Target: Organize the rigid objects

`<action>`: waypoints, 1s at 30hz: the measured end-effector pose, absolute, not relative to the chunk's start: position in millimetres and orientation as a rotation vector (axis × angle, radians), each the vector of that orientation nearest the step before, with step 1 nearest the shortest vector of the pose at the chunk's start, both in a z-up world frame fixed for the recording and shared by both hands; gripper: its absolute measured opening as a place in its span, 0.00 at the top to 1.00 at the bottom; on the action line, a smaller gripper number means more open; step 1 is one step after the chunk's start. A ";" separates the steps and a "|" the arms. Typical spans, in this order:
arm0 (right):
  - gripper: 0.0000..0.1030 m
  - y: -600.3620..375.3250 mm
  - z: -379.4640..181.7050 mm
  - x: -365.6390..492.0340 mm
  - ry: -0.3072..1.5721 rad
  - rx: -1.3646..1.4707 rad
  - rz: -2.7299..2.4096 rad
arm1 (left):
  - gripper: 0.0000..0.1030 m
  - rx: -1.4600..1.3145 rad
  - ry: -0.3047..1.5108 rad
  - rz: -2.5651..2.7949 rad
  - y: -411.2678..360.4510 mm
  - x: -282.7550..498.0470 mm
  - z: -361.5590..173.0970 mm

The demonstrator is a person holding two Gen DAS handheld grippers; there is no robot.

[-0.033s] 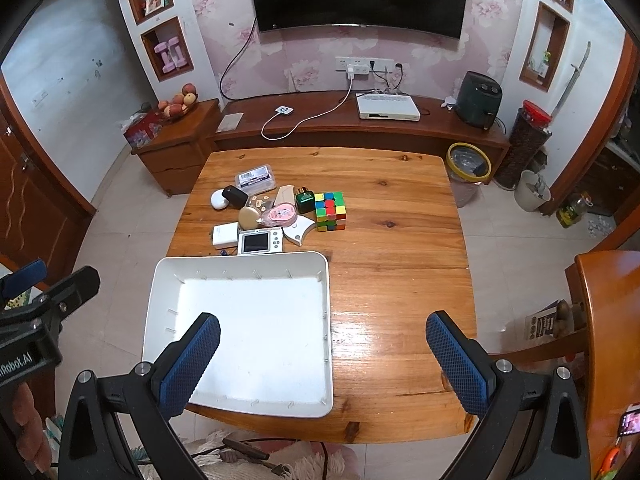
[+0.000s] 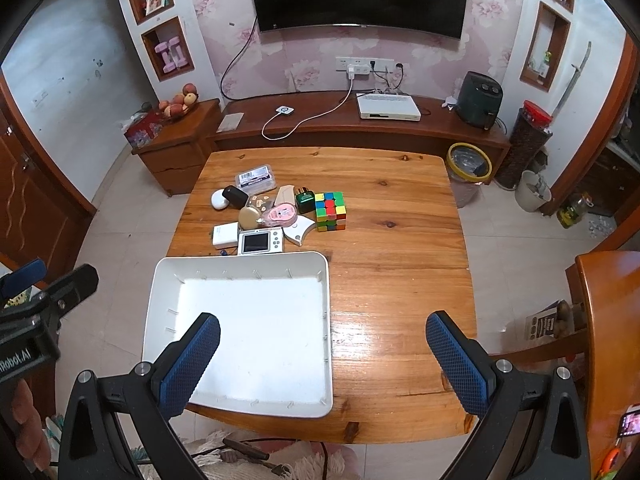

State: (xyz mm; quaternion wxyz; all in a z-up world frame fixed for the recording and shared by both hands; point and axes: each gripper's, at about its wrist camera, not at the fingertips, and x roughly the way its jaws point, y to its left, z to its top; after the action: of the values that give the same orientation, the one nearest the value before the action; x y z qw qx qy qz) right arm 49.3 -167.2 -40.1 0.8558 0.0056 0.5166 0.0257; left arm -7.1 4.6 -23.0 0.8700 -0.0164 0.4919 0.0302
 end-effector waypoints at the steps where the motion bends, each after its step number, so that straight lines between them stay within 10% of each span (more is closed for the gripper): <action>1: 0.00 -168.5 -40.0 49.5 1.086 0.012 0.059 | 0.01 -0.030 1.031 0.063 4.4 -5.9 -21.5; 30: 0.00 -155.1 -84.4 101.1 1.205 0.183 0.019 | 0.01 0.007 1.089 0.186 102.9 57.3 -36.4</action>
State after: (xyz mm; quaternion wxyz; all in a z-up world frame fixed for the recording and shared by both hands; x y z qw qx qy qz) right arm 101.1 -155.1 -84.4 0.8199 0.0858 0.5660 0.0088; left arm 57.3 102.9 -36.4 0.8514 0.0035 0.5171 0.0883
